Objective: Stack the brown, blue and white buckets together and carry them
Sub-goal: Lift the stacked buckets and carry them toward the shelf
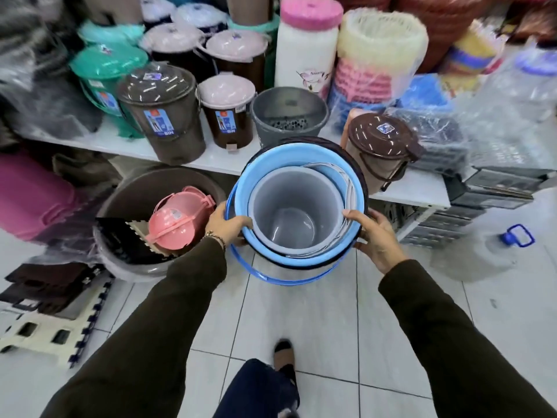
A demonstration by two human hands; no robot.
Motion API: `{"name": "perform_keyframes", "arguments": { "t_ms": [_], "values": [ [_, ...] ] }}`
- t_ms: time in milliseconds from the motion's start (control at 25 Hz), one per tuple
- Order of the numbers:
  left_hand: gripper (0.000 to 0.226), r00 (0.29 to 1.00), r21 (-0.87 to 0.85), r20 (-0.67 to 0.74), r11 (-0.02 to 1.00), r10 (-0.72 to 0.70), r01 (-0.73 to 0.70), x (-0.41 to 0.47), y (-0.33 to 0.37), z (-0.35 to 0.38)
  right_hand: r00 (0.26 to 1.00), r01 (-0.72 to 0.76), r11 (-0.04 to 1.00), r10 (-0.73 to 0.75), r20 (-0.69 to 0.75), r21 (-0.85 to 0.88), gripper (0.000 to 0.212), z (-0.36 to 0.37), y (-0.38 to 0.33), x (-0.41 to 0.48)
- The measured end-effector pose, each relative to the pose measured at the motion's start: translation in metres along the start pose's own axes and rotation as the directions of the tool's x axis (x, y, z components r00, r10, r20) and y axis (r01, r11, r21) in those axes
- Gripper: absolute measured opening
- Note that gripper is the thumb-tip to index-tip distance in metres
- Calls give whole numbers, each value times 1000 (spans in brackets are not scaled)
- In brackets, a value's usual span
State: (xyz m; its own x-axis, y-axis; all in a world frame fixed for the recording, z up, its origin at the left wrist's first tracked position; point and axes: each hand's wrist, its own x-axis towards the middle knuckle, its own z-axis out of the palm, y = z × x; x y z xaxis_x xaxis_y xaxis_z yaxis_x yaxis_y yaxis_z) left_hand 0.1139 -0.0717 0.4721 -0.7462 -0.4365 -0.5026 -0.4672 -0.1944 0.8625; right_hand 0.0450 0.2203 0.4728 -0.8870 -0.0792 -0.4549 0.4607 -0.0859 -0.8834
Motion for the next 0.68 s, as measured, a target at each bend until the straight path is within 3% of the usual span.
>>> {"name": "perform_keyframes", "arguments": {
  "t_ms": [160,440,600,680],
  "values": [
    [43,993,-1,-32,994,112,-112,-11,71,1,987,161,987,-161,-10,-19,79,12,-71,-14],
    [43,953,-46,15,953,301,-300,42,219,20,936,353,932,-352,-24,83,53,59,-207,42],
    [48,948,-46,30,947,318,-317,113,302,32,911,410,912,-408,-54,16,82,98,-276,124],
    [41,940,-36,33,941,339,-337,145,328,37,916,398,917,-398,-47,-15,86,114,-295,161]
  ]
}}
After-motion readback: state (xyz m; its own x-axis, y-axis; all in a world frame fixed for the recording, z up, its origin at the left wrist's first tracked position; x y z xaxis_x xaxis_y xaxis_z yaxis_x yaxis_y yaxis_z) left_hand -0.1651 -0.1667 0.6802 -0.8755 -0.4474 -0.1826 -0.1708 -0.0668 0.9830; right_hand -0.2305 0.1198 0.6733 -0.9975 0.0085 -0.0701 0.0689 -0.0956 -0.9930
